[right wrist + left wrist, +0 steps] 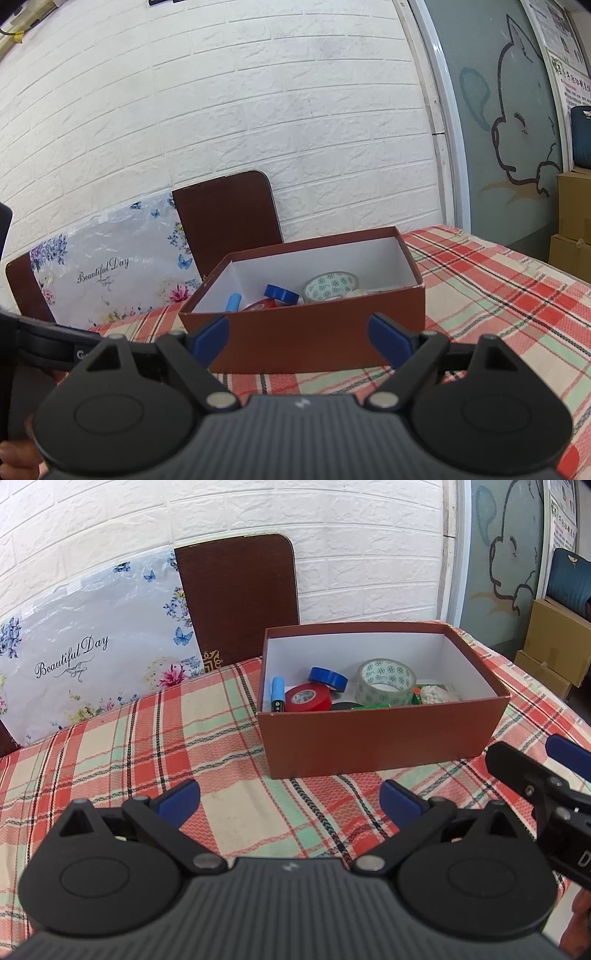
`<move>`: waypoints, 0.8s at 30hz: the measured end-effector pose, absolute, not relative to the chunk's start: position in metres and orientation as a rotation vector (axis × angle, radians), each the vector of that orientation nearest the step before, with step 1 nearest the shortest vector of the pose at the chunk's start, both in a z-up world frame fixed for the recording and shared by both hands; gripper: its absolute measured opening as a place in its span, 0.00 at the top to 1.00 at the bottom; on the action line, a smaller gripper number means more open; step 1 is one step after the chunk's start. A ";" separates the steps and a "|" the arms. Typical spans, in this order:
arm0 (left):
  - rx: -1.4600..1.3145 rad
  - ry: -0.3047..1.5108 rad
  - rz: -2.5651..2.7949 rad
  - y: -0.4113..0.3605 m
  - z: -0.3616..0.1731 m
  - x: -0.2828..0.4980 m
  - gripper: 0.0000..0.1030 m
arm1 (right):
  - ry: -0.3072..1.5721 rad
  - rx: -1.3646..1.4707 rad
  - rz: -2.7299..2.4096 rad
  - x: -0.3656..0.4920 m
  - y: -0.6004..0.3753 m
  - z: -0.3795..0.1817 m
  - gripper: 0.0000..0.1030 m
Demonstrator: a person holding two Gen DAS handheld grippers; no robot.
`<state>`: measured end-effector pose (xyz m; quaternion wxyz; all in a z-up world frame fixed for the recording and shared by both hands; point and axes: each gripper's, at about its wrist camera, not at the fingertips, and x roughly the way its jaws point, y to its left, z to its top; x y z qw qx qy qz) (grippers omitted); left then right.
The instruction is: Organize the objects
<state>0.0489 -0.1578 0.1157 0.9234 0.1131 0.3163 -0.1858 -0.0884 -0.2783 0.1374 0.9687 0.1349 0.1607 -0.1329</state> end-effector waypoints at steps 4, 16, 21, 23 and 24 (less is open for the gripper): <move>0.233 0.654 -0.375 -0.158 0.115 0.050 0.00 | 0.329 0.275 -0.267 -0.088 -0.279 0.137 0.16; 0.239 0.651 -0.367 -0.159 0.113 0.051 0.00 | 0.334 0.278 -0.264 -0.087 -0.281 0.134 0.17; 0.228 0.648 -0.363 -0.156 0.116 0.053 0.00 | 0.335 0.268 -0.257 -0.084 -0.278 0.138 0.17; 0.222 0.645 -0.362 -0.154 0.117 0.053 0.00 | 0.332 0.257 -0.253 -0.083 -0.276 0.140 0.17; 0.220 0.645 -0.360 -0.153 0.117 0.053 0.00 | 0.329 0.254 -0.251 -0.082 -0.274 0.141 0.17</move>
